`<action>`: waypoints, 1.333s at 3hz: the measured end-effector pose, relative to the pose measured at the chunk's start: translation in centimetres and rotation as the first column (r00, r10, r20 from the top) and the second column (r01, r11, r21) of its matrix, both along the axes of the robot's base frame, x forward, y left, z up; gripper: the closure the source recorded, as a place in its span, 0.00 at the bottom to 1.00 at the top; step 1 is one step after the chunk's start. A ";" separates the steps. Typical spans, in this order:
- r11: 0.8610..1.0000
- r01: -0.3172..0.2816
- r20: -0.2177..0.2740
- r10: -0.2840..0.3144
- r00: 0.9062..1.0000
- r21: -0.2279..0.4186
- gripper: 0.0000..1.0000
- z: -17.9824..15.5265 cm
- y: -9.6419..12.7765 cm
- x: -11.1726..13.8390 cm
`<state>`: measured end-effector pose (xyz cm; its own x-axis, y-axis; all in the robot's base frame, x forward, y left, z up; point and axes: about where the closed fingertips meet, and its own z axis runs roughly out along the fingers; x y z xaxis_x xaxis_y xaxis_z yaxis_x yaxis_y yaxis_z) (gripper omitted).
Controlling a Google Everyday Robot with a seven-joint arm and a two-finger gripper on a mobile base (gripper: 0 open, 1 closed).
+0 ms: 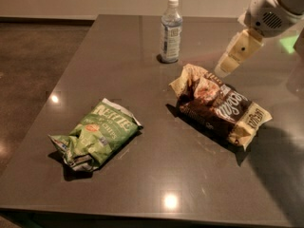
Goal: Knock blue plastic bottle over
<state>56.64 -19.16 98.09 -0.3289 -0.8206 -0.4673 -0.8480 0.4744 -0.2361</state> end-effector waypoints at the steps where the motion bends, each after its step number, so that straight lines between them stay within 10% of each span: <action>1: 0.988 0.149 0.073 -0.152 0.986 0.037 0.00 -1.0 0.7 7.5; 4: 0.931 0.295 0.090 -0.320 0.943 0.216 0.00 -2.7 2.9 15.5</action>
Offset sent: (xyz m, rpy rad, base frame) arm 0.1299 0.0077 -0.0167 0.0516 -0.1398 -0.2884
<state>72.14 -16.24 95.39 -0.4809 -0.5756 -0.6614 -0.6235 0.7549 -0.2036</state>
